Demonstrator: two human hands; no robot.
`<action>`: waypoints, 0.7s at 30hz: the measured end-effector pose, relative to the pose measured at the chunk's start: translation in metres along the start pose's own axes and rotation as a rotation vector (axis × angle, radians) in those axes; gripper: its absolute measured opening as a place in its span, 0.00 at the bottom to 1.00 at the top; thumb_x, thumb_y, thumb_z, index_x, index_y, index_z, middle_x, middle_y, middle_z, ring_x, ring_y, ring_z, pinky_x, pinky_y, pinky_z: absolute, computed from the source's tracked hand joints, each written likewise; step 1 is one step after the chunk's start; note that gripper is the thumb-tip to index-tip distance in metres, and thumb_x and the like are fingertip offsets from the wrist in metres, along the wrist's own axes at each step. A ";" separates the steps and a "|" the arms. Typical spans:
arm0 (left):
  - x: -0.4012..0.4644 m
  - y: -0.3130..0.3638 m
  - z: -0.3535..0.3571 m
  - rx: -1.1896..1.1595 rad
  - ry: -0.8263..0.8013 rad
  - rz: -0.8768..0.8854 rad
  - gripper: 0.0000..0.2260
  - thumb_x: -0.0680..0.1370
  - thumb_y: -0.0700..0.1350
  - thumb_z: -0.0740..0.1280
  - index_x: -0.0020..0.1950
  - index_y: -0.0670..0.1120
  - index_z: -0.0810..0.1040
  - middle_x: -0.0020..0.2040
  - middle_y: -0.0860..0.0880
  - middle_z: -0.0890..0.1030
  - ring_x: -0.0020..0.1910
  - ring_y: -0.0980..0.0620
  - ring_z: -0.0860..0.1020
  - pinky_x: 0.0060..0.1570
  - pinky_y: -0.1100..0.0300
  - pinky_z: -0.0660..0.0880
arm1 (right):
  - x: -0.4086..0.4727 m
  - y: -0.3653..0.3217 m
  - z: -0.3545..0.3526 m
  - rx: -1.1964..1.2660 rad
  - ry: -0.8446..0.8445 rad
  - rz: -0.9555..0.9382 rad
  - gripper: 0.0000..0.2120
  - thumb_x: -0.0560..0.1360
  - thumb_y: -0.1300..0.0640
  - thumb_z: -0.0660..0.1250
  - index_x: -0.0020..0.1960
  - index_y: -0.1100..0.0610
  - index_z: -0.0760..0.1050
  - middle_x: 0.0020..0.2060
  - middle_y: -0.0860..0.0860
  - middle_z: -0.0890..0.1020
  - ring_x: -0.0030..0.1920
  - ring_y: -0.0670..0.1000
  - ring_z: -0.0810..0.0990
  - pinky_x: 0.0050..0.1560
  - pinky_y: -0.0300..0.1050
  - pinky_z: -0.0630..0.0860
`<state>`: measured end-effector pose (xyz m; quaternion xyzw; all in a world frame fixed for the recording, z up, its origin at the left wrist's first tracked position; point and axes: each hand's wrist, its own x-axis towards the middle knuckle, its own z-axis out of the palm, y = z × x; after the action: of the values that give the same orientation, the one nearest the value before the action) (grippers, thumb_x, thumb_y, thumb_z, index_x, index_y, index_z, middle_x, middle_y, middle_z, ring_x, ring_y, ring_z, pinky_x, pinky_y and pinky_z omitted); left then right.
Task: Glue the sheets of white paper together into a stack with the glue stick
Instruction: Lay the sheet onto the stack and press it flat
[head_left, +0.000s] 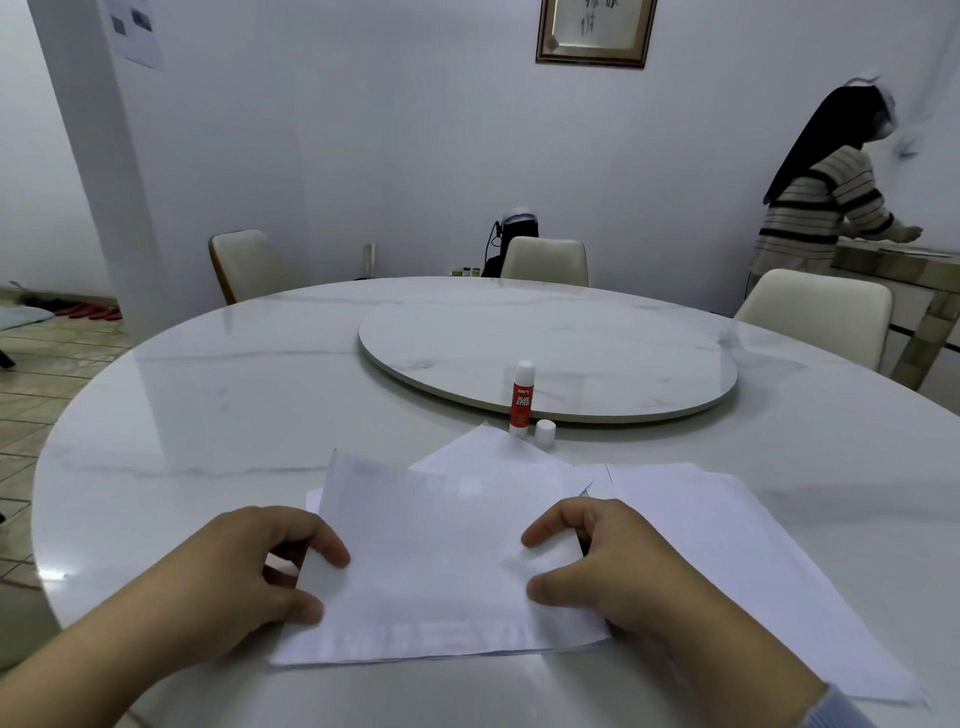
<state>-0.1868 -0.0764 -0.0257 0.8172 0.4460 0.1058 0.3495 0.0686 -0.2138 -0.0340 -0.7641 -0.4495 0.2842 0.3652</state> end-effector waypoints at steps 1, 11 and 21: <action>0.001 -0.001 0.000 0.002 0.001 0.003 0.19 0.64 0.39 0.76 0.42 0.64 0.81 0.47 0.53 0.81 0.35 0.57 0.83 0.44 0.61 0.77 | 0.000 0.000 0.000 0.001 0.000 0.001 0.13 0.59 0.58 0.76 0.42 0.46 0.81 0.32 0.49 0.76 0.28 0.46 0.74 0.27 0.35 0.69; 0.004 -0.002 0.004 0.250 0.036 0.137 0.13 0.66 0.46 0.75 0.39 0.65 0.79 0.61 0.62 0.69 0.56 0.58 0.73 0.56 0.63 0.71 | 0.001 0.000 0.006 -0.109 0.076 -0.042 0.16 0.59 0.57 0.74 0.44 0.43 0.78 0.41 0.43 0.74 0.36 0.43 0.75 0.26 0.29 0.68; 0.026 0.050 0.047 0.298 0.295 0.206 0.19 0.81 0.53 0.52 0.71 0.51 0.63 0.78 0.52 0.52 0.76 0.55 0.47 0.72 0.58 0.48 | 0.020 -0.024 0.015 -0.344 0.266 -0.246 0.19 0.79 0.52 0.56 0.69 0.51 0.67 0.69 0.48 0.66 0.70 0.51 0.63 0.68 0.46 0.62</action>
<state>-0.1161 -0.0962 -0.0304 0.8766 0.4171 0.1923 0.1435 0.0538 -0.1836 -0.0252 -0.7852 -0.5289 0.0536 0.3174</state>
